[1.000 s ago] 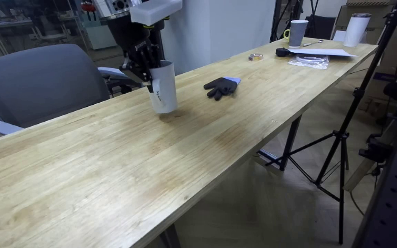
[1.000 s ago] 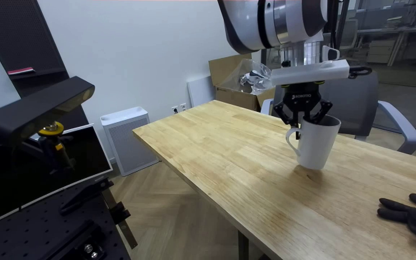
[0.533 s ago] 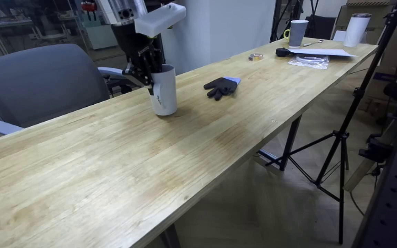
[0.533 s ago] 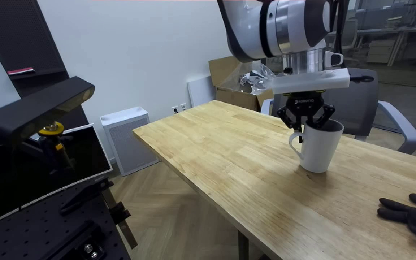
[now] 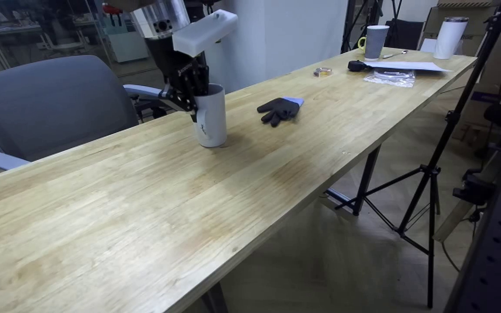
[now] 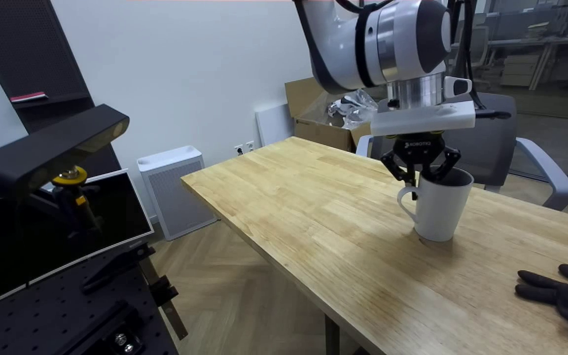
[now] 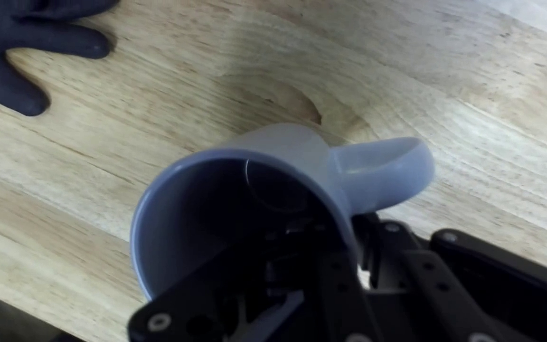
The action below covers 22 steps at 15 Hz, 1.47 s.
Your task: Move the cup slightly to the left
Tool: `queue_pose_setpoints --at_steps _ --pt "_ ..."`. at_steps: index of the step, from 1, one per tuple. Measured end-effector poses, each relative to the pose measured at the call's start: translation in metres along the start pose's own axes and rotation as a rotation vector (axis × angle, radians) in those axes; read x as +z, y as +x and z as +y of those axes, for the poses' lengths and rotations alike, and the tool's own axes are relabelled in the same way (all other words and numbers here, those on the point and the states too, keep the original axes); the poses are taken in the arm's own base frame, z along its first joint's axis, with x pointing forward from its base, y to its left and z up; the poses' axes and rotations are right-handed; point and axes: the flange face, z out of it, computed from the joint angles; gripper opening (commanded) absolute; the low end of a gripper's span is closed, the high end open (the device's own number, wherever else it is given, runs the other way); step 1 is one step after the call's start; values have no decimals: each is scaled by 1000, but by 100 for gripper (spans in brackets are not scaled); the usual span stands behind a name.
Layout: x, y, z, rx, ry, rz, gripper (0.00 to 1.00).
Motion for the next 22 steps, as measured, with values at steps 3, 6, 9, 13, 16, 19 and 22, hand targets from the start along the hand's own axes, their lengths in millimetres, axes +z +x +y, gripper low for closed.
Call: queue_pose_setpoints --at_steps 3,6,9,13,16,19,22 --pt "1 -1 2 19 -23 -5 59" --pt "1 -3 7 37 -49 -12 80" --pt "1 -4 10 54 -71 -26 98" --pt "-11 5 -3 83 -108 -38 100" --pt "-28 15 -18 87 -117 -39 100" --pt "-43 20 -20 92 -125 -39 100" --pt "-61 23 -13 97 -139 -41 100"
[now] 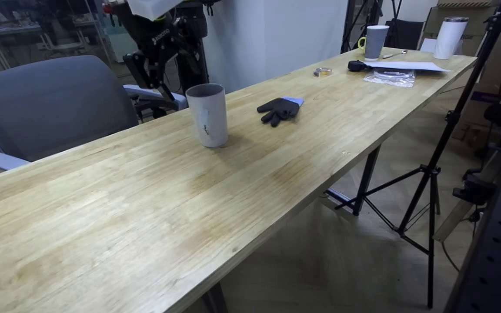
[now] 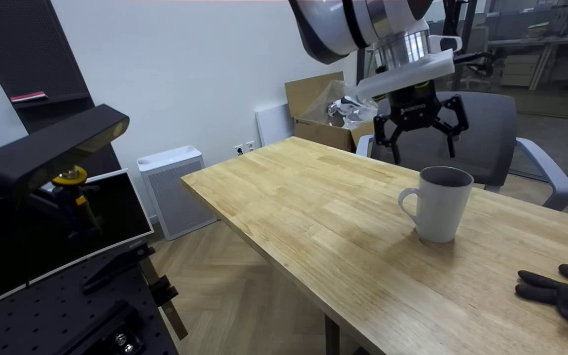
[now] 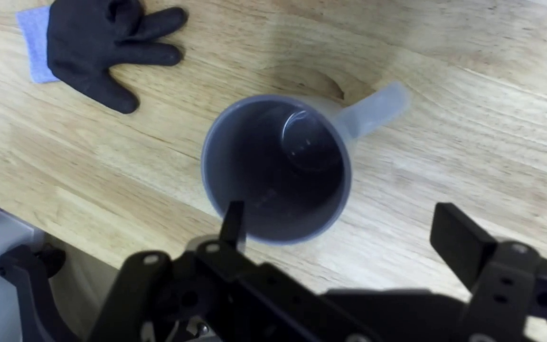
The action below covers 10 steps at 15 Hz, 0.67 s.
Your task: Move the cup slightly to the left
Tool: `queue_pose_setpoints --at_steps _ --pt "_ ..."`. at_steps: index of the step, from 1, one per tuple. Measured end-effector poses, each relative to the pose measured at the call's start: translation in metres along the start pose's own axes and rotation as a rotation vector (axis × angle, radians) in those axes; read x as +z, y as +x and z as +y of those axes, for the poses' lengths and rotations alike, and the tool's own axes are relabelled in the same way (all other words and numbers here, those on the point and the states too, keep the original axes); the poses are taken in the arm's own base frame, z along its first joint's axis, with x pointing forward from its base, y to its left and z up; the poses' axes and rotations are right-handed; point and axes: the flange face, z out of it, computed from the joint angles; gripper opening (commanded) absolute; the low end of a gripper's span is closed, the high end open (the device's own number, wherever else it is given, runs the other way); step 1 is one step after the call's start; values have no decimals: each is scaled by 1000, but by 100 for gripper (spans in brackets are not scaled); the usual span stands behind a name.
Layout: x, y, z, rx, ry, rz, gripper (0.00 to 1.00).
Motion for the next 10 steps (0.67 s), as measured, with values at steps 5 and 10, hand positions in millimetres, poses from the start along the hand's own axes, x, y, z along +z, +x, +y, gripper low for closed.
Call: queue_pose_setpoints --at_steps 5,10 --pt "-42 3 21 29 -10 13 100" --pt "-61 0 31 38 -3 8 100"
